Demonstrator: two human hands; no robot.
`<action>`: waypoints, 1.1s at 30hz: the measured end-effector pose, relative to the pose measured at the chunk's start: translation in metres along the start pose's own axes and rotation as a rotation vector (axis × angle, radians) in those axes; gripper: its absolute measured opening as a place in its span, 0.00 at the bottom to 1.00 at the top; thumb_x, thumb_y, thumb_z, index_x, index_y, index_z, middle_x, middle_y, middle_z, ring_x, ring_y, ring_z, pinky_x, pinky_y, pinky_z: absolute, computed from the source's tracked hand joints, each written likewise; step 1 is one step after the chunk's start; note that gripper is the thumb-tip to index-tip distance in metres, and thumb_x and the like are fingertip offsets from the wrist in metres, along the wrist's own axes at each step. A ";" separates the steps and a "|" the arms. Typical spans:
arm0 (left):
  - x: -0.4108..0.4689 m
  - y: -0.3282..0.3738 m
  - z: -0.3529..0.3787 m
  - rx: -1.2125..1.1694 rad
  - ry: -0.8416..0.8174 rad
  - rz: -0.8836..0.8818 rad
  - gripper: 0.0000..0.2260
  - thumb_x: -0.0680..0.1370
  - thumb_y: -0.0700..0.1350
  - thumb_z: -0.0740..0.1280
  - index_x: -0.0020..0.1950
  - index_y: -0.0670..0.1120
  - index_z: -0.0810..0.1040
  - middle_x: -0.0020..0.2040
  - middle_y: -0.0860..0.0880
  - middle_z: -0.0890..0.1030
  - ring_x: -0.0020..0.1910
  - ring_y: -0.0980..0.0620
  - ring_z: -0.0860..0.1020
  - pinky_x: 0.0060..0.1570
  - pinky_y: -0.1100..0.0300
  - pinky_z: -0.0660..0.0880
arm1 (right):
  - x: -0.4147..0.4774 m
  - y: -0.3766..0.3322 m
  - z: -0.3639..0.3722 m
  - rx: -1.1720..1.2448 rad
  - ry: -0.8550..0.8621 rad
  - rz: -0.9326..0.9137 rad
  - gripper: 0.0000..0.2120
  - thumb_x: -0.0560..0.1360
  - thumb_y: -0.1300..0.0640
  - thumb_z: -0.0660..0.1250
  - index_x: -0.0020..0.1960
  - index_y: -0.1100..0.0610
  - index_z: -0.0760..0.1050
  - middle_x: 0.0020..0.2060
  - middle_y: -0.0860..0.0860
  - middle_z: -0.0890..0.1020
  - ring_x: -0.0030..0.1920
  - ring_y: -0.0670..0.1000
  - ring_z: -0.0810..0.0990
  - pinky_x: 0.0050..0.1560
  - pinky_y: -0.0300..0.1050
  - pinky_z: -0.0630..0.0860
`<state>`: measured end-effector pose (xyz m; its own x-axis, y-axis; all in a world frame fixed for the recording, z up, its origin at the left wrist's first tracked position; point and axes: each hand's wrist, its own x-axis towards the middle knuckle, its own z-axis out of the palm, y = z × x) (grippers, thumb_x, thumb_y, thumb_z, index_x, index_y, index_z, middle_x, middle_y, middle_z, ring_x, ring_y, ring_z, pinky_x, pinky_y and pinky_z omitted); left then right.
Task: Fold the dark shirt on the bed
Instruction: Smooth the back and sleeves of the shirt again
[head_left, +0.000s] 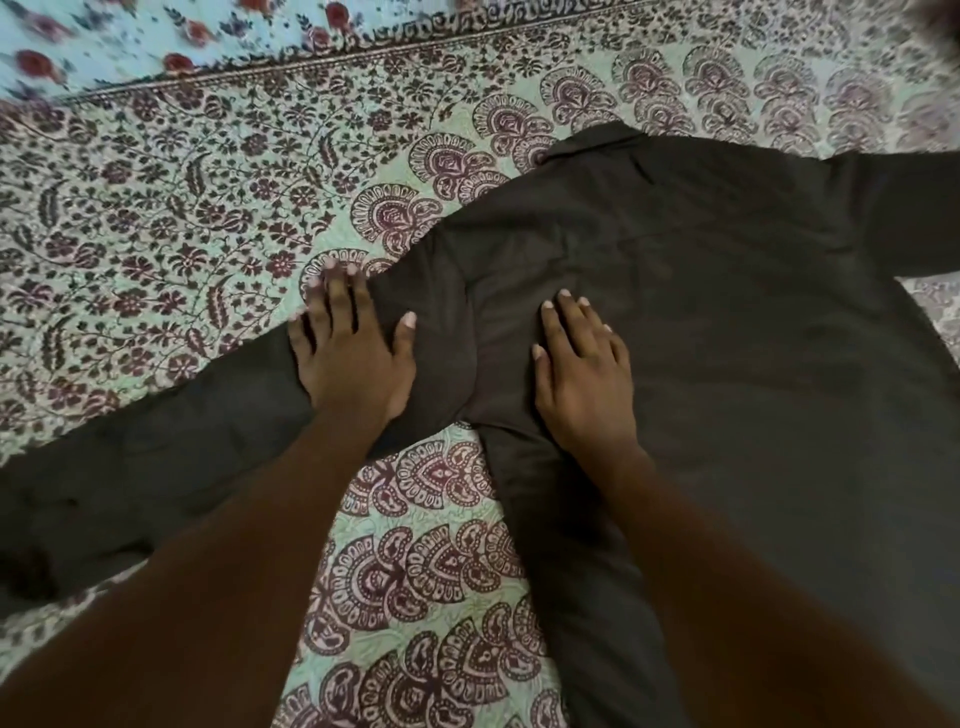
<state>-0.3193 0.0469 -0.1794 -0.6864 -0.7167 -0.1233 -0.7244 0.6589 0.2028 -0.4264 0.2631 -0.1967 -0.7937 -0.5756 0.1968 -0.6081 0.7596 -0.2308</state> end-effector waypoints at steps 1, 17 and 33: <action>-0.001 0.011 -0.002 -0.022 0.027 -0.002 0.34 0.85 0.63 0.47 0.86 0.45 0.45 0.86 0.44 0.45 0.85 0.41 0.44 0.82 0.38 0.45 | 0.000 0.000 0.001 -0.001 0.000 0.001 0.24 0.85 0.48 0.55 0.78 0.56 0.70 0.80 0.55 0.67 0.81 0.56 0.64 0.76 0.58 0.64; -0.062 -0.135 -0.021 0.099 0.025 0.015 0.35 0.83 0.67 0.42 0.86 0.49 0.48 0.86 0.46 0.53 0.84 0.42 0.51 0.81 0.37 0.47 | 0.015 -0.027 -0.017 -0.115 -0.115 0.085 0.29 0.84 0.44 0.51 0.76 0.60 0.72 0.76 0.59 0.72 0.73 0.64 0.71 0.71 0.62 0.68; -0.119 -0.225 -0.028 0.116 0.092 -0.043 0.35 0.83 0.68 0.45 0.86 0.52 0.46 0.86 0.48 0.51 0.85 0.45 0.50 0.81 0.36 0.45 | -0.016 -0.214 0.033 -0.056 -0.323 -0.287 0.41 0.82 0.31 0.42 0.85 0.57 0.50 0.85 0.58 0.49 0.84 0.61 0.45 0.81 0.67 0.48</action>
<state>-0.0729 -0.0220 -0.1835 -0.6500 -0.7590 -0.0385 -0.7589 0.6456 0.0851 -0.2841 0.0997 -0.1820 -0.5624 -0.8243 -0.0653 -0.8101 0.5651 -0.1560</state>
